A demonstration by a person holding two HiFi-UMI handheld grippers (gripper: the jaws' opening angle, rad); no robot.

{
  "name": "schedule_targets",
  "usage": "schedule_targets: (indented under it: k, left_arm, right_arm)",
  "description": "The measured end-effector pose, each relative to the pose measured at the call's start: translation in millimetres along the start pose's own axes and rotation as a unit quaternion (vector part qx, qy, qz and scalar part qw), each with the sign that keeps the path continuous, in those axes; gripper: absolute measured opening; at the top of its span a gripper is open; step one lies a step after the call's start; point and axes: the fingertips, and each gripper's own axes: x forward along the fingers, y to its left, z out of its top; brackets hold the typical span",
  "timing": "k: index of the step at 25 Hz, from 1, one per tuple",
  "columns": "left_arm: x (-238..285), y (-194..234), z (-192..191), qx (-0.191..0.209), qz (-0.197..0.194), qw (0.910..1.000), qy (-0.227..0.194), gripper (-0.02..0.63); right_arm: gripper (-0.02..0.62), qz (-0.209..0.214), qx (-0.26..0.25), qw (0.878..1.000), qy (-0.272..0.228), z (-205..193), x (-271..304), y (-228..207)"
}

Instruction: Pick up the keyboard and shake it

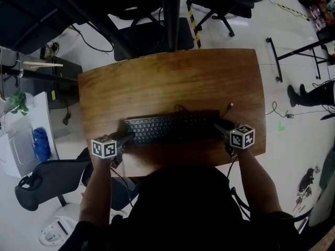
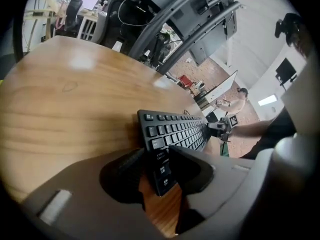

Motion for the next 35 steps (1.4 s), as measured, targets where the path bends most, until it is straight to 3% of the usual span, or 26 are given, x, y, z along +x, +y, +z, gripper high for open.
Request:
schedule_targets:
  k: [5,11,19,24,30,35]
  left_arm:
    - [0.7,-0.3,1.2,0.006,0.003,0.9999,0.011,0.151]
    - [-3.2,-4.0,3.6,-0.036,0.005,0.9993,-0.002,0.117]
    - [-18.3,-17.9,17.7,0.004,-0.006,0.9994,-0.034,0.097]
    - [-40.6,-37.6,43.7,0.05,-0.003,0.9963,-0.07,0.097]
    - [-85.0,-77.8,97.2,0.127,0.012,0.9829,-0.133,0.097]
    - [-129.9,-114.8,144.3,0.186,0.029,0.9601,-0.207,0.1]
  right_arm:
    - [0.161,0.003,-0.001,1.0,-0.002,-0.6,0.9,0.6]
    - [0.152,0.004,-0.016,1.0,-0.01,0.7,-4.8,2.0]
    - [0.12,0.002,-0.038,0.998,-0.05,18.5,-20.8,8.0]
    - [0.117,0.007,-0.069,0.993,-0.093,45.5,-40.4,21.4]
    - [0.118,0.007,-0.128,0.977,-0.169,98.5,-80.2,49.6]
    - [0.117,0.0,-0.198,0.947,-0.253,153.1,-128.9,89.7]
